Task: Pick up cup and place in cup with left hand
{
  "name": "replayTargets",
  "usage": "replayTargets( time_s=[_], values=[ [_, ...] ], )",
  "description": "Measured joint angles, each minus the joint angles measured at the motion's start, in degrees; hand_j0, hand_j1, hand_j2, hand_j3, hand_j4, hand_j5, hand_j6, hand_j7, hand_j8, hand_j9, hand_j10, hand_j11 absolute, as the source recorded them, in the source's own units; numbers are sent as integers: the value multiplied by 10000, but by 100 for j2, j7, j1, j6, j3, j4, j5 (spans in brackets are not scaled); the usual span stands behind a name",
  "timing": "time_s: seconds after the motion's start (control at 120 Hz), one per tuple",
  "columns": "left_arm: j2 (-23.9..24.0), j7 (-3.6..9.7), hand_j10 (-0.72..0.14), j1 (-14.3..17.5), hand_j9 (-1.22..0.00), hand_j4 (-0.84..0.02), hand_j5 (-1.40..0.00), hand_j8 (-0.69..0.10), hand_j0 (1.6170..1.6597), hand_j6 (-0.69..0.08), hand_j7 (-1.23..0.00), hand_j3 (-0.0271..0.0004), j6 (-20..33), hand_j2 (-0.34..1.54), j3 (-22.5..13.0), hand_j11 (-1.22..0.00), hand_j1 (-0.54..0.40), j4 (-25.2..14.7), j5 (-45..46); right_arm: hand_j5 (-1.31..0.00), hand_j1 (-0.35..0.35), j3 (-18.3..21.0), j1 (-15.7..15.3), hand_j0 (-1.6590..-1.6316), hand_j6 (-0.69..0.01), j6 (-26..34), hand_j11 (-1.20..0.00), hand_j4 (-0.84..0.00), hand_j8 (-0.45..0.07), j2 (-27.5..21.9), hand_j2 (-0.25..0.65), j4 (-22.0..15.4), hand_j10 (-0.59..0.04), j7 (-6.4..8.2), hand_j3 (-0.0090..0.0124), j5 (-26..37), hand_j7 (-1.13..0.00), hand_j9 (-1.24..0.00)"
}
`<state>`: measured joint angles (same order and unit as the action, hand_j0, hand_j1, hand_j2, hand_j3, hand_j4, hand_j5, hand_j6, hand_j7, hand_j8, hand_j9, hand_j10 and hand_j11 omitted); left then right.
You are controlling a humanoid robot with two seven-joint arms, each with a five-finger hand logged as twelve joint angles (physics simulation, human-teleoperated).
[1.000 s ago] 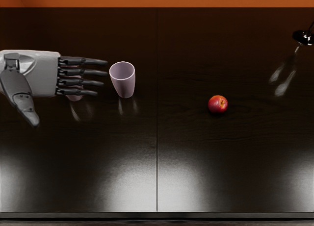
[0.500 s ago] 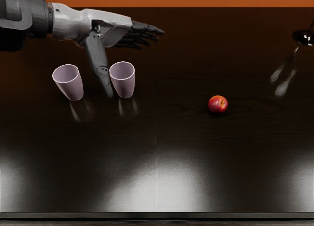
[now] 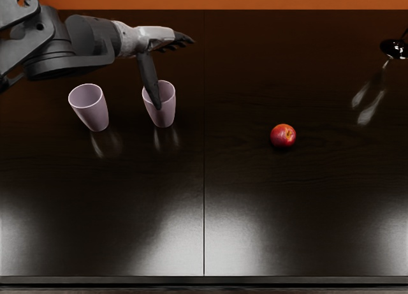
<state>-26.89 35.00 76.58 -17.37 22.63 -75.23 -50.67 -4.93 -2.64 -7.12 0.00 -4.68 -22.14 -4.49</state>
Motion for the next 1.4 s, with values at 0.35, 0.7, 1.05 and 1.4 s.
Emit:
replayTargets(
  time_s=[0.35,0.7,1.05,1.4],
  values=[
    [215,0,-937,-336,-1191,-942,-1193,-948,16581,-952,-1192,0,756,196,-454,-1190,2402,244,-359,-1,-3491,0,0,-16581,-7,0,0,-5,-6,0,1,0,-4,5,0,0,0,-1],
    [978,0,-1173,-246,-1498,-1178,-1500,-1184,16581,-1188,-1499,0,888,245,-582,-1497,2120,1781,-675,-1,-3491,0,0,-16581,-7,0,0,-5,-5,0,1,2,-4,7,0,0,0,-1],
    [1489,0,-1208,-272,-1546,-1213,-1548,-1219,16581,-1222,-1547,0,881,253,-778,-1545,2076,2131,-685,-1,-3491,0,0,-16581,-7,0,0,-5,-5,0,1,2,-3,7,0,0,0,-1],
    [1652,0,-1233,-293,-1577,-1238,-1580,-1244,16581,-1248,-1578,0,895,258,-901,-1577,2046,2311,-680,-1,-3491,1,0,-16581,-7,0,0,-5,-5,0,1,2,-4,7,0,1,0,-1]
  ],
)
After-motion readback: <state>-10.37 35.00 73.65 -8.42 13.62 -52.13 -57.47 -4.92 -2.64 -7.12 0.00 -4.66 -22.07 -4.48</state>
